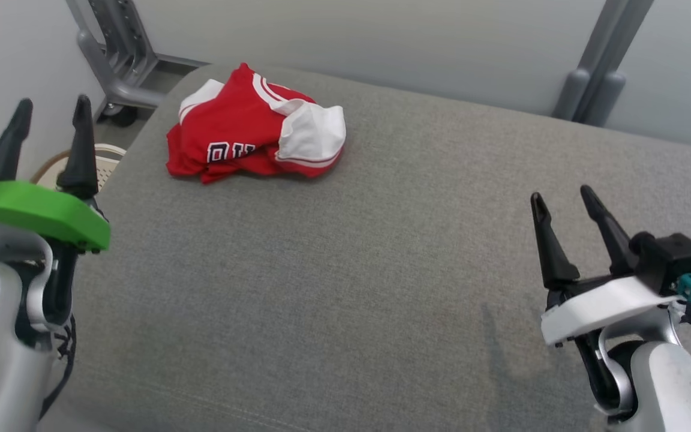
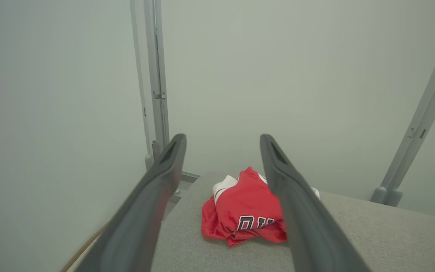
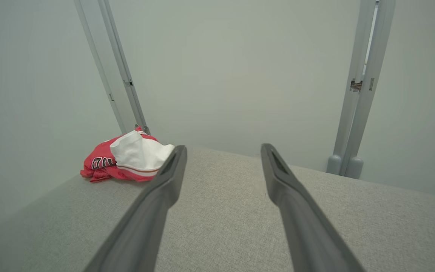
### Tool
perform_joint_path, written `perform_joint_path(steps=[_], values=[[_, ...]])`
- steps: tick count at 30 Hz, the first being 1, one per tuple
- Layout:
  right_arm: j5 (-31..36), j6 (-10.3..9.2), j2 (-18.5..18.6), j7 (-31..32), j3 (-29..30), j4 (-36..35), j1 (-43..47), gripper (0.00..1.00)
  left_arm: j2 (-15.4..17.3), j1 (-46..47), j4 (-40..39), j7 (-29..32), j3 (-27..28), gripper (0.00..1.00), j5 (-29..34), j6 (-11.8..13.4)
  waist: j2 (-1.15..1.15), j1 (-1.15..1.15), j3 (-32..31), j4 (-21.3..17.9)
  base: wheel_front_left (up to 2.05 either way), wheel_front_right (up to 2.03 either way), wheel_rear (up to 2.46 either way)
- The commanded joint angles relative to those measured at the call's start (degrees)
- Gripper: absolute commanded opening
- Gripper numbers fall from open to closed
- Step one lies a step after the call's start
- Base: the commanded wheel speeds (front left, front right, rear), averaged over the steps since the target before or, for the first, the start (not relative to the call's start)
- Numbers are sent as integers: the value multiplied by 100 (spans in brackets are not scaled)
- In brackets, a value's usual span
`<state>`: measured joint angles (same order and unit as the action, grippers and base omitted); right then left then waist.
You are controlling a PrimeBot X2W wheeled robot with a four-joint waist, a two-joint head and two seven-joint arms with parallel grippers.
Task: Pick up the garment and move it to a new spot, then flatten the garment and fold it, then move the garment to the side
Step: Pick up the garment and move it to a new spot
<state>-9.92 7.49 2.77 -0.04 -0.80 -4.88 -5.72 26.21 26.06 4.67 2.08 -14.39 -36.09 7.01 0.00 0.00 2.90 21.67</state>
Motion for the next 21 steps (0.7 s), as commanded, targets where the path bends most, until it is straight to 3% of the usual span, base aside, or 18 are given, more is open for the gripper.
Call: perform_joint_path(steps=[1,12,21], values=[[69,0,25,35,9,-88,-166,100,25,221,104,34,21,100,2,-42,0,0,549,-412,0,0,0],[465,0,23,219,-83,-542,-1239,100,107,1623,1326,638,130,100,-467,-447,0,0,2047,-1128,0,0,0],[608,0,20,222,-68,-683,-1601,100,321,2464,2213,1318,-43,100,-544,-775,0,0,2763,-1561,0,0,0]])
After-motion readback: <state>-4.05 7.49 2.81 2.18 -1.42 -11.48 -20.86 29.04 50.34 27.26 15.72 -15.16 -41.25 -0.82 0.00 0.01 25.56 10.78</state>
